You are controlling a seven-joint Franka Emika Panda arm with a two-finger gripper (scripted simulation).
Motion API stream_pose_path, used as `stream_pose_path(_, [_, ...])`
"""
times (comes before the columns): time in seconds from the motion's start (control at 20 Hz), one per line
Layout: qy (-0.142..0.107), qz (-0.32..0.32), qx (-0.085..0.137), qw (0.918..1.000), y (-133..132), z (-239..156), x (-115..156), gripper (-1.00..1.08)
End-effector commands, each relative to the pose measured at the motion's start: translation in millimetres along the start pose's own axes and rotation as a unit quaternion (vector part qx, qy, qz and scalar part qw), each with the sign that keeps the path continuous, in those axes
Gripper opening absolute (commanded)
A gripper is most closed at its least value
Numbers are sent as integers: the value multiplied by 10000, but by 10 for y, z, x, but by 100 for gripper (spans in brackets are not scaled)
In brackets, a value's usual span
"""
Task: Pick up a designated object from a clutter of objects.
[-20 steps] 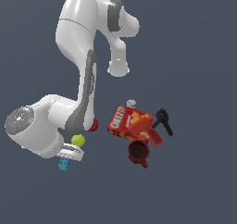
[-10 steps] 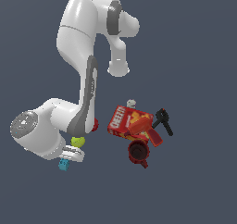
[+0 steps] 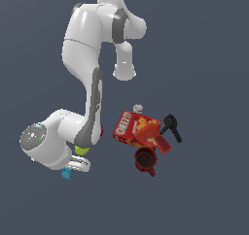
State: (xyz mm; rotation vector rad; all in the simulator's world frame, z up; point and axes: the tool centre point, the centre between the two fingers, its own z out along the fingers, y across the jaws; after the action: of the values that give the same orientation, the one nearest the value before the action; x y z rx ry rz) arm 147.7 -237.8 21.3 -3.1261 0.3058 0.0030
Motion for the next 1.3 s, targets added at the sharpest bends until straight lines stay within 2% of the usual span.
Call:
stream_pose_path(0.0, [9,0,-1,10000,1,-8,10,-100])
stream_pose_path(0.75, [6,-1,-2,10000,-29,-61,-2,-100])
stream_pose_path(1.25, [7,-1,1,10000,-275,-543,-80,-100])
